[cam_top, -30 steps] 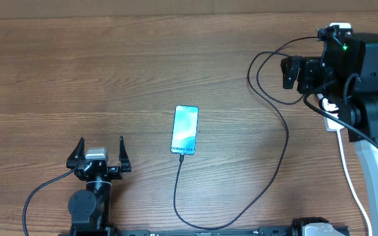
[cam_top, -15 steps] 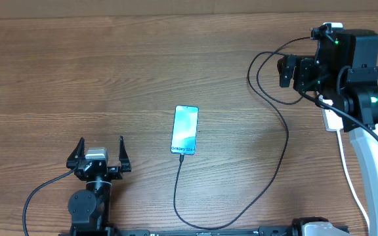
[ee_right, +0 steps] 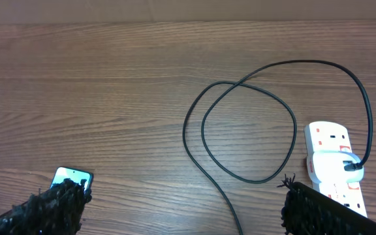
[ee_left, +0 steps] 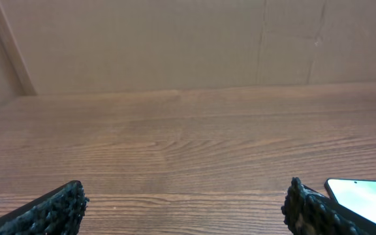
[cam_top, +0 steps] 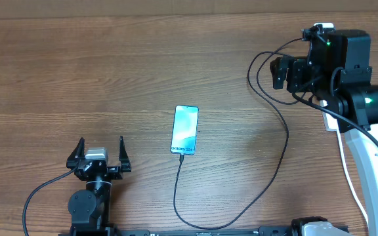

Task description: Plug charger to phone and switch on socket

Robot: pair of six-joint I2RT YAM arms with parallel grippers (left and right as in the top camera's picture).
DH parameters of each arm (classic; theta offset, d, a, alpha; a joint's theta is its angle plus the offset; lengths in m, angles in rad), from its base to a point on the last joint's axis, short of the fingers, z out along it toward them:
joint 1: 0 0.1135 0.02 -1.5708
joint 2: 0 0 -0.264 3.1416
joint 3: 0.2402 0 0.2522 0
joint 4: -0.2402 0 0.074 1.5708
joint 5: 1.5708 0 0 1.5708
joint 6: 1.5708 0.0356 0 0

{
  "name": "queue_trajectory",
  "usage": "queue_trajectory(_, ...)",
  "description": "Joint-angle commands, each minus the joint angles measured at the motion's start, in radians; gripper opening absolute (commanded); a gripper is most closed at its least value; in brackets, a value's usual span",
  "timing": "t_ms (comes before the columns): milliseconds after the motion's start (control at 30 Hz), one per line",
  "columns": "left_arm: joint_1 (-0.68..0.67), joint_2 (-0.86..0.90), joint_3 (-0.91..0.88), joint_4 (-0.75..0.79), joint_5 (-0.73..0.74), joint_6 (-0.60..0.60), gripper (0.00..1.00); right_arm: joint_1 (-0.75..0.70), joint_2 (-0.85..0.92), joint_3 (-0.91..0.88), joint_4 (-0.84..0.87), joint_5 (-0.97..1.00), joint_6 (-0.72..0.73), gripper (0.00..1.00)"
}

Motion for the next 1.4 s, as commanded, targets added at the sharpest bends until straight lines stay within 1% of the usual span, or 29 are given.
queue_trajectory(0,0.005,-0.011,-0.003,0.001,0.005,0.027,1.00,0.006,-0.005,-0.016,0.006,-0.002,-0.012,1.00)
queue_trajectory(267,0.005,-0.011,-0.003,0.002,0.005,0.027,1.00,0.006,-0.005,-0.078,0.005,-0.002,-0.012,1.00)
queue_trajectory(500,0.005,-0.011,-0.003,0.001,0.005,0.027,1.00,0.006,-0.005,-0.091,0.006,-0.002,-0.012,1.00)
queue_trajectory(833,0.005,-0.011,-0.003,0.001,0.005,0.027,1.00,0.006,-0.005,-0.209,0.005,-0.002,-0.012,1.00)
queue_trajectory(1367,0.005,-0.011,-0.003,0.001,0.005,0.027,0.99,0.005,-0.005,-0.226,0.006,-0.002,-0.012,1.00)
